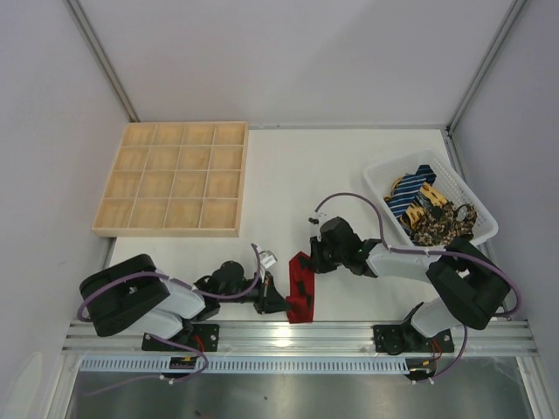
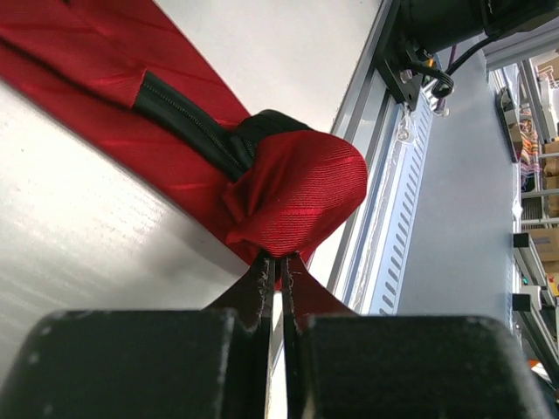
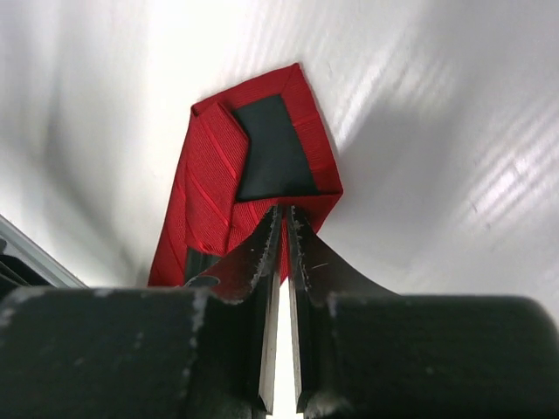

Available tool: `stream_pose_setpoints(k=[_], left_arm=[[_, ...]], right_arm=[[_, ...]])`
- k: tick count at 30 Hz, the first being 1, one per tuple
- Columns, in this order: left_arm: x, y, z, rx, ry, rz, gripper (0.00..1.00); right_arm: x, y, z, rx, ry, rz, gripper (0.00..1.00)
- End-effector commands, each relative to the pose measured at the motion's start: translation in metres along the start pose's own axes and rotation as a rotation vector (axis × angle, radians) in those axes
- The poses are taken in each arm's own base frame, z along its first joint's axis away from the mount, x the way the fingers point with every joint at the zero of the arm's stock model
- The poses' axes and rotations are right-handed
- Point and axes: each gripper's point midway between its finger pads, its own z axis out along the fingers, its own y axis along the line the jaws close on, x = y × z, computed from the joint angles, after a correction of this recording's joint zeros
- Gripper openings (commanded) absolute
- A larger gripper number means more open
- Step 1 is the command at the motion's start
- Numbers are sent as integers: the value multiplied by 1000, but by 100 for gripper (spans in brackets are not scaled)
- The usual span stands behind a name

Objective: Roll the ties
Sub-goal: Roll the tie

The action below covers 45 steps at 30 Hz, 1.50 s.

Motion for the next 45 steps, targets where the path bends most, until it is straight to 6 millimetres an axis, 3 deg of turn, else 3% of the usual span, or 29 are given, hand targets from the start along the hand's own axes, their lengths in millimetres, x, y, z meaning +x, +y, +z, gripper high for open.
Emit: stream_pose_setpoints(k=[1,15,27,34,45], left_arm=[[-6,-7,6,14,17,14,0],[-4,14,10,-113,59,-207,1],[-21,10,7,-176,128,-237,1],[-26,11,4,-214,174,-245,0],[-34,17,8,-274,253,-294,0]], right_arm=[[19,-16,10,66,76,-14,11],[10,6,7,-12,31,-108,13],[-17,9,-10,3,-63,-220,31],[-7,7,-2,-11,-23,-210,25],[0,28,9,-118,8,-227,20]])
